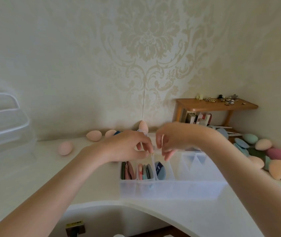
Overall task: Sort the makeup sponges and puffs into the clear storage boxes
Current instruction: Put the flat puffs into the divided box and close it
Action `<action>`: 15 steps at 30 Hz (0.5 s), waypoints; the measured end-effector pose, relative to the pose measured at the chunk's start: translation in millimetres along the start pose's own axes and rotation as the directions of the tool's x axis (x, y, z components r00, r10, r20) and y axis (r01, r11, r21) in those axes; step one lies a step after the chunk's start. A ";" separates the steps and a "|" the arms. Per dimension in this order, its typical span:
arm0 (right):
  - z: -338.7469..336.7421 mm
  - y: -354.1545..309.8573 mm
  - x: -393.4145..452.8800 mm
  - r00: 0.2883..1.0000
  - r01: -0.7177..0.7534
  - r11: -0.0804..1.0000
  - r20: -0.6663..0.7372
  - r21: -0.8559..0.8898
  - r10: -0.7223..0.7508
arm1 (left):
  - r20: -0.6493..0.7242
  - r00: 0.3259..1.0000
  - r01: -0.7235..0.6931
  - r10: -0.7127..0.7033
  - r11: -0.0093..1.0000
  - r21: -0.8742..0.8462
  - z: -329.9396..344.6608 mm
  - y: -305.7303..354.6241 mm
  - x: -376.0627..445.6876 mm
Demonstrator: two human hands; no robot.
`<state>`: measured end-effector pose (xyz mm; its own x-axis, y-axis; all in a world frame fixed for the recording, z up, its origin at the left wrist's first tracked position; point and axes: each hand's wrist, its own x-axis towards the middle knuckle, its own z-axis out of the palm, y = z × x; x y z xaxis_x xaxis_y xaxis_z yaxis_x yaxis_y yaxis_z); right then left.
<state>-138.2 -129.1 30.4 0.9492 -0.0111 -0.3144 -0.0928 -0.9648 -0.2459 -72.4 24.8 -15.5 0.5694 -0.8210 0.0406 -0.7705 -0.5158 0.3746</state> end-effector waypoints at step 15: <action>-0.4 19.1 143.9 0.972 -0.229 0.967 0.077 0.113 0.221 | -0.102 0.958 0.243 -0.267 0.948 -0.204 -5.6 -68.4 43.9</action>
<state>-3.3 -149.3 -19.1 0.8793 -0.2038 -0.4306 -0.3407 -0.9008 -0.2694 7.0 25.4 -34.1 0.7805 -0.6242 0.0331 -0.5341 -0.6384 0.5543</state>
